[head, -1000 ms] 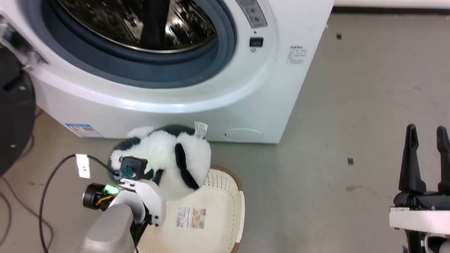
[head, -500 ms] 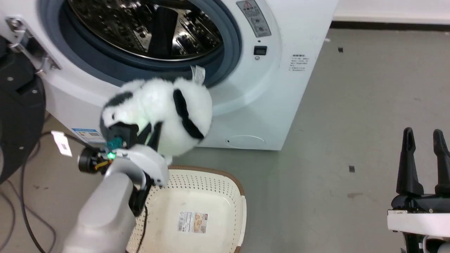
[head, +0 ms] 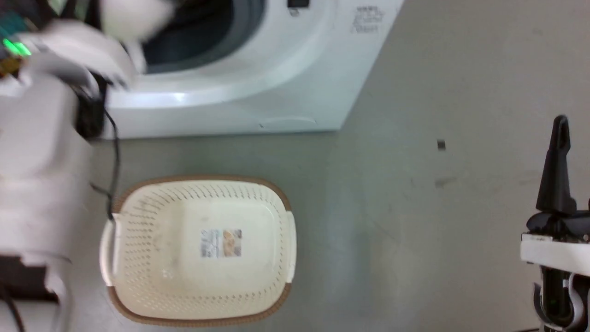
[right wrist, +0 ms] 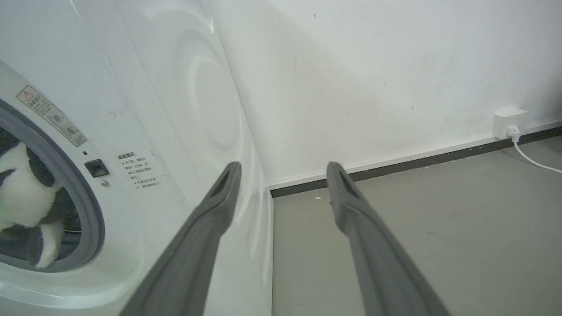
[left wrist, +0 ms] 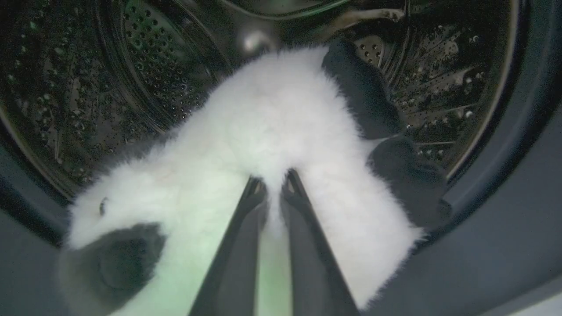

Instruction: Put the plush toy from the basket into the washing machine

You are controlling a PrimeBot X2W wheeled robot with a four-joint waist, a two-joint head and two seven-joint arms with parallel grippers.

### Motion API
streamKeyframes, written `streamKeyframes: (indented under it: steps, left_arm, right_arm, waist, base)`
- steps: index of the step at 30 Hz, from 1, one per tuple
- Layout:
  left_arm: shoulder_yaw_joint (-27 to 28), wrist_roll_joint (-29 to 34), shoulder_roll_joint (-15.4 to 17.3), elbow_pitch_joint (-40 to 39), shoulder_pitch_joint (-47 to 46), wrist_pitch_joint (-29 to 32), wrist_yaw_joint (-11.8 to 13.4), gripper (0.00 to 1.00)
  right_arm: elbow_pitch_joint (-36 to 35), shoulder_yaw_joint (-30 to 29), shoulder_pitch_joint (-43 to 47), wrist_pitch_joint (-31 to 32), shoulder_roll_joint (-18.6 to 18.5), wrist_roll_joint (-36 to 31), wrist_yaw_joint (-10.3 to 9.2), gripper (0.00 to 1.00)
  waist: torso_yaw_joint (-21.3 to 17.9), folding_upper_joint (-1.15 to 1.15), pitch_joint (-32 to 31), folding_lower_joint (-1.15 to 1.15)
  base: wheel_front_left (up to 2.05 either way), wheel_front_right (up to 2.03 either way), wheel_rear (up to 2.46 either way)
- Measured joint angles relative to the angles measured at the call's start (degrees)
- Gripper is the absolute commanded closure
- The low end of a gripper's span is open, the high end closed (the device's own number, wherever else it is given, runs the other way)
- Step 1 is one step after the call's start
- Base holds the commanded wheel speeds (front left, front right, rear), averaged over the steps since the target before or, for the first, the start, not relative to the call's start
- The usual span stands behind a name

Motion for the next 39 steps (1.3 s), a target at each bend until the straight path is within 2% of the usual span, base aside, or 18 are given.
streamKeyframes:
  steps: [7,14,22,23,24,31,39]
  left_arm:
    - [0.9,1.2,3.2,4.0,-13.8,0.4,0.6,1.0]
    - [1.0,2.3,4.4,10.0,-25.3,0.6,1.4,1.0]
    - [0.9,3.5,5.7,15.1,-29.5,-0.2,2.4,1.0]
    - [1.0,3.5,5.6,15.7,-29.5,-0.2,2.4,0.78]
    - [0.7,3.6,5.5,16.2,-29.5,-0.2,2.4,0.0]
    - [1.1,4.8,4.7,14.0,-27.0,-0.6,3.2,0.0]
    - [3.8,5.5,3.1,8.0,-10.9,-0.7,4.0,0.0]
  right_arm:
    - [-0.5,0.0,-2.6,0.0,0.0,1.7,0.01,0.0]
    - [-1.3,0.0,-4.8,0.0,0.0,2.8,0.0,0.0]
    - [-2.2,0.5,-5.5,0.0,0.0,3.1,0.01,0.0]
    - [-2.2,0.6,-5.6,0.0,0.0,3.1,0.0,0.0]
    - [-2.3,0.7,-5.7,0.0,0.0,3.0,0.0,0.0]
    - [-1.9,1.0,-6.1,0.0,0.0,2.7,0.01,0.0]
    - [-0.9,2.0,-5.7,0.0,0.0,0.7,0.01,0.0]
  waist:
    - [-3.9,0.0,8.2,0.0]
    - [-6.9,0.0,15.0,0.01]
    - [-8.5,0.0,19.6,0.01]
    - [-8.5,0.0,19.8,0.01]
    - [-8.4,0.0,19.8,0.01]
    - [-7.4,0.0,17.9,0.0]
    - [-6.2,0.0,10.8,0.0]
  base:
    - [0.0,0.0,0.0]
    - [0.0,0.0,0.0]
    - [0.0,0.0,0.0]
    - [0.0,0.0,0.0]
    - [0.0,0.0,0.0]
    - [0.0,0.0,0.0]
    - [0.0,0.0,0.0]
